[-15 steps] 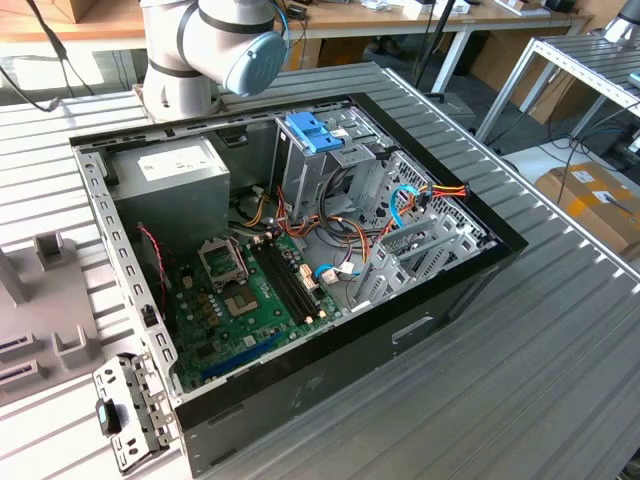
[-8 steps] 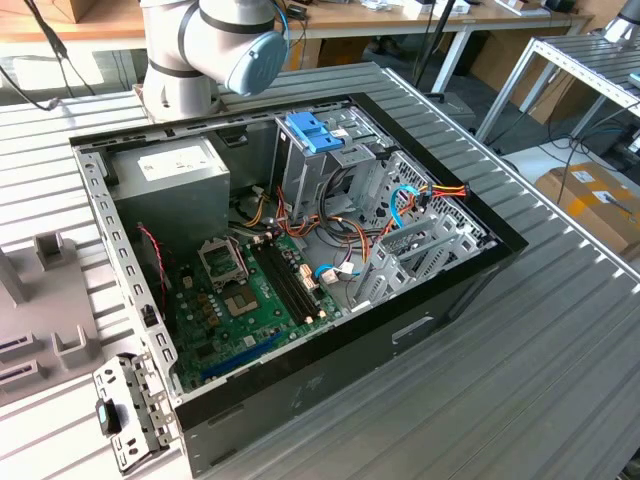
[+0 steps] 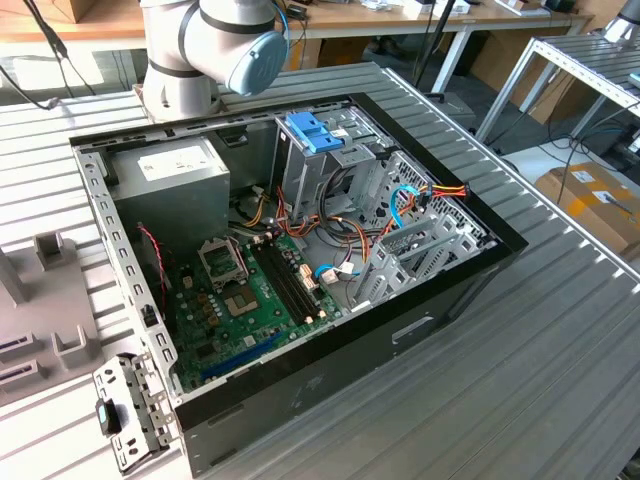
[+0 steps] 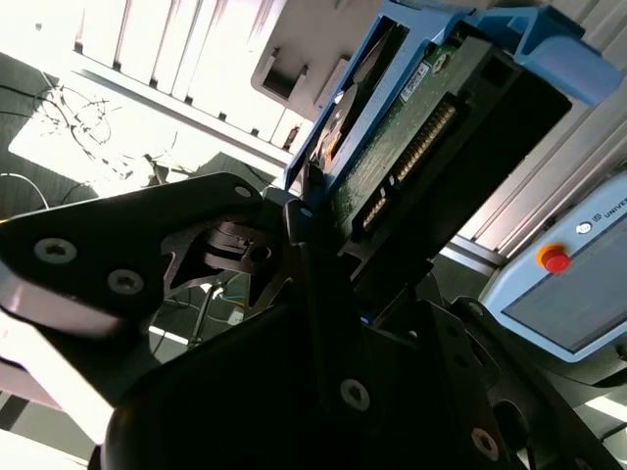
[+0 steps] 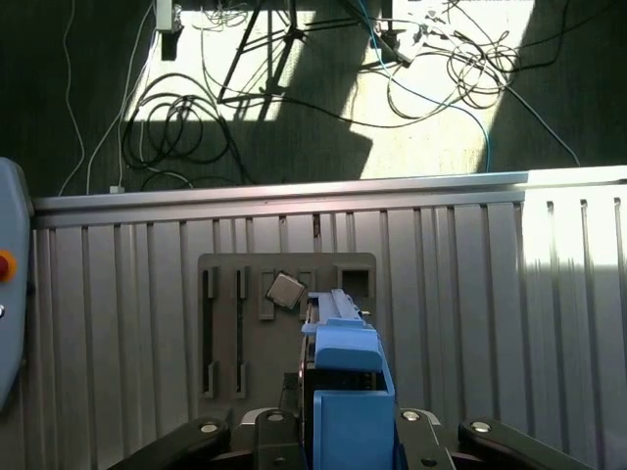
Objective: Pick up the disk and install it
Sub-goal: 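Pick up the disk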
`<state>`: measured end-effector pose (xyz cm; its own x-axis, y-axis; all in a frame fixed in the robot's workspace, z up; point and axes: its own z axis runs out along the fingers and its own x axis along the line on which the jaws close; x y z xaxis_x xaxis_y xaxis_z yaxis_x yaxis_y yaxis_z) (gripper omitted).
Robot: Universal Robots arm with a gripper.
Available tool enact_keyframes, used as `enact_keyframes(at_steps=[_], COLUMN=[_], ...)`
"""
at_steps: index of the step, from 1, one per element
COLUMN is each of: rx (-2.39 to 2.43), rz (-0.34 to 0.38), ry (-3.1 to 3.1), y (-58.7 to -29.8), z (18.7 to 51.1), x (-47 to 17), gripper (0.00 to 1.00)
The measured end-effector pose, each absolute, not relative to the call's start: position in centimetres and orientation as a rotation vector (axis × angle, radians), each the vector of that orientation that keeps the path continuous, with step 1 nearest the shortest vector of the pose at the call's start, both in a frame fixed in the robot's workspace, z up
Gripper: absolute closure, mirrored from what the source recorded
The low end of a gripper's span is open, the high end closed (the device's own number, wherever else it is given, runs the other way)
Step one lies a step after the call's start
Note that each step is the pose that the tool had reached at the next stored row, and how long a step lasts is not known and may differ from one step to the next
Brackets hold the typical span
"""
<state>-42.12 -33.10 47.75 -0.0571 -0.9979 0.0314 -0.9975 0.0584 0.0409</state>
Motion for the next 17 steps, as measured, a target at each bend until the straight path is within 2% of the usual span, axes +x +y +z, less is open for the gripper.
enact_keyframes(at_steps=[17], rx=[2.121], rz=[-0.013], ry=[-2.248], y=[-33.3], z=[47.75], x=[-41.9], gripper=[0.64])
